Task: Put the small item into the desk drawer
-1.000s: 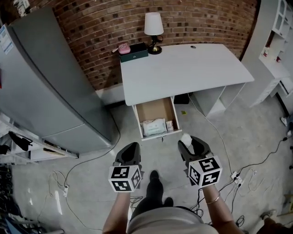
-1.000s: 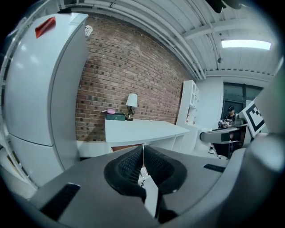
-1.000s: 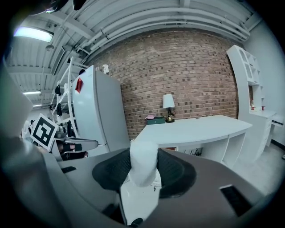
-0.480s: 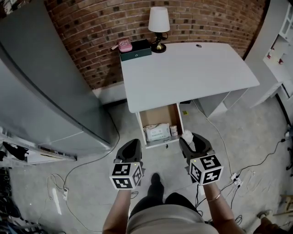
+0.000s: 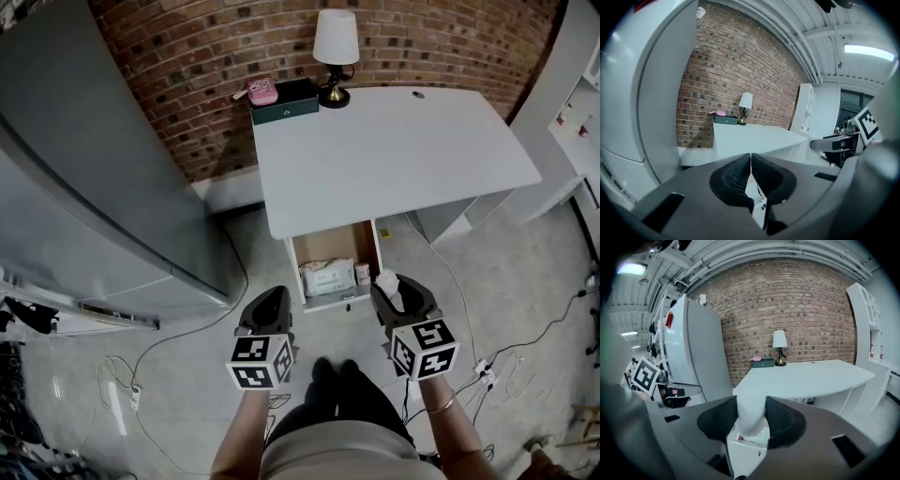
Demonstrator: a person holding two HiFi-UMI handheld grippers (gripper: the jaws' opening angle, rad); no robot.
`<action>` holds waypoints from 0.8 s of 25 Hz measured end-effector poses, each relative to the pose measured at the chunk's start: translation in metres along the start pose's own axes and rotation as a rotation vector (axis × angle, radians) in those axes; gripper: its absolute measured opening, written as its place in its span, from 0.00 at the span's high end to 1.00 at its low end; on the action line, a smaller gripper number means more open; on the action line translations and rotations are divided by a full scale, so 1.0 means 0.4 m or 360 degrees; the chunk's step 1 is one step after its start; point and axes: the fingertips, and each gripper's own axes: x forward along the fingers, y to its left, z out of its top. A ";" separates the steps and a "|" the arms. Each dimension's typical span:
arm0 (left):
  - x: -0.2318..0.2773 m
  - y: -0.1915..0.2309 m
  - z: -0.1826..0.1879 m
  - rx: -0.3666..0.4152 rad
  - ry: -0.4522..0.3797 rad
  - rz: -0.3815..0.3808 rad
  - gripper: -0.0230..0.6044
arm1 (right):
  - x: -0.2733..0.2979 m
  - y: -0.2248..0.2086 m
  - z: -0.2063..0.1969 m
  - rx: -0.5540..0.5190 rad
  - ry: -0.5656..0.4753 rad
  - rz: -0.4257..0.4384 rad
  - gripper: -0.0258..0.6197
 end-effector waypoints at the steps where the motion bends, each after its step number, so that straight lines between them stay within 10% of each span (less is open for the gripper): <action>1: 0.010 0.003 0.000 0.0000 0.0001 0.0005 0.92 | 0.010 -0.007 -0.001 -0.0001 0.0004 0.0002 0.68; 20: 0.190 0.055 -0.004 -0.0057 0.0077 0.0107 0.92 | 0.244 -0.127 -0.036 0.0001 0.0163 0.0102 0.68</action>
